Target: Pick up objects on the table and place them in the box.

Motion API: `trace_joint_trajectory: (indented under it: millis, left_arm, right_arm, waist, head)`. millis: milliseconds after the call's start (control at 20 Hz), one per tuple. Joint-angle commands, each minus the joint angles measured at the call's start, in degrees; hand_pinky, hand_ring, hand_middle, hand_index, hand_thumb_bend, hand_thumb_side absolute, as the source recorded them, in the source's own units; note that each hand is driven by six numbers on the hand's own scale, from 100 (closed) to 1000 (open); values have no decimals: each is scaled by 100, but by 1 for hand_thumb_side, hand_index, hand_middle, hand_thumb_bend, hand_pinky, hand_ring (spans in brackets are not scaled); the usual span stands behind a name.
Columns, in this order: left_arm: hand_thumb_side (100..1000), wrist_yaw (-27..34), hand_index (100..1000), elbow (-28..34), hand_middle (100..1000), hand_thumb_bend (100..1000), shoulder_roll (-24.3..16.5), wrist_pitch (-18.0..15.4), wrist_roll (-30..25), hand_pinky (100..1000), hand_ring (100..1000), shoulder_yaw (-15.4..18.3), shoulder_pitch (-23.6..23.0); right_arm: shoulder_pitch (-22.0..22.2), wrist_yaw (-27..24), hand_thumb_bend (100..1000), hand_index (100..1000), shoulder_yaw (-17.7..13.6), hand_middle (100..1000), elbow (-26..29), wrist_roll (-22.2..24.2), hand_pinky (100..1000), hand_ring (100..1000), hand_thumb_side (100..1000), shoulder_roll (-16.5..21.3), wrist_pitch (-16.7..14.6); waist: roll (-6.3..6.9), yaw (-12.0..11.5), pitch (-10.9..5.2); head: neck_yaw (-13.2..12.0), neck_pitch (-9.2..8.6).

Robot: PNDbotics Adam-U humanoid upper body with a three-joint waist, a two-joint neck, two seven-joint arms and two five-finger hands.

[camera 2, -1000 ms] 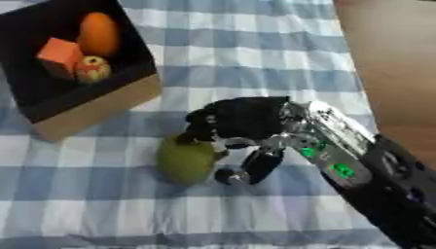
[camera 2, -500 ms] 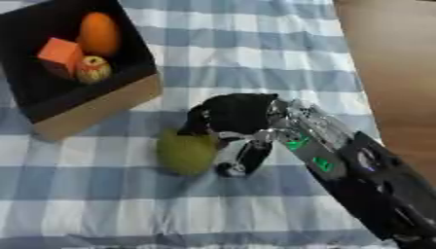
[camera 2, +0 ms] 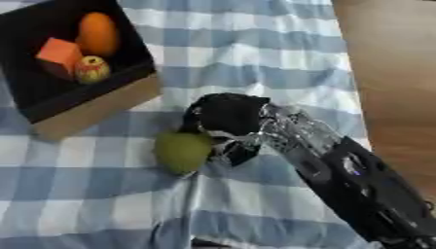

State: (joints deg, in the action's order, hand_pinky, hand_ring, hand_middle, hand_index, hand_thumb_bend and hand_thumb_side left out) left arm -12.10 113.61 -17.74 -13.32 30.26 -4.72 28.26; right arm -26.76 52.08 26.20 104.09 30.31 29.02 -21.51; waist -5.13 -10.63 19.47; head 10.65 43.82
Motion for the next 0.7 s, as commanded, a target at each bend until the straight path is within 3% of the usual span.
trace_joint_trajectory:
  millis: [50, 150, 400, 550, 700]
  left_arm:
    - [625, 10, 795, 98, 742, 555, -64, -6, -23, 749, 883, -1, 72]
    - [625, 7, 795, 98, 742, 556, -70, -6, -24, 749, 883, 0, 69]
    - [624, 3, 795, 98, 742, 557, -90, -4, -24, 749, 883, 1, 54]
    - [624, -1, 796, 98, 742, 557, -113, 0, -28, 749, 884, -3, 39]
    - [623, -7, 796, 98, 742, 559, -136, -2, -36, 749, 884, -8, 29]
  right_arm:
    - [-58, -156, 100, 776, 13, 560, 240, 196, 843, 833, 145, 132, -35]
    - [-69, -195, 100, 839, 18, 607, 325, 379, 856, 860, 172, 171, -158]
    - [-149, -299, 261, 992, 20, 696, 332, 832, 897, 912, 291, 326, -587]
    - [-301, -521, 294, 1000, 120, 712, 208, 1088, 904, 927, 327, 502, -763]
    - [-515, -799, 306, 1000, 231, 717, 116, 1371, 910, 897, 322, 685, -743]
  waist:
    - [87, 3, -140]
    - [80, 9, -147]
    - [60, 28, -166]
    - [33, 40, -188]
    - [3, 53, -211]
  head:
    - [0, 30]
    - [-3, 30]
    - [-14, 30]
    - [-21, 30]
    - [-23, 30]
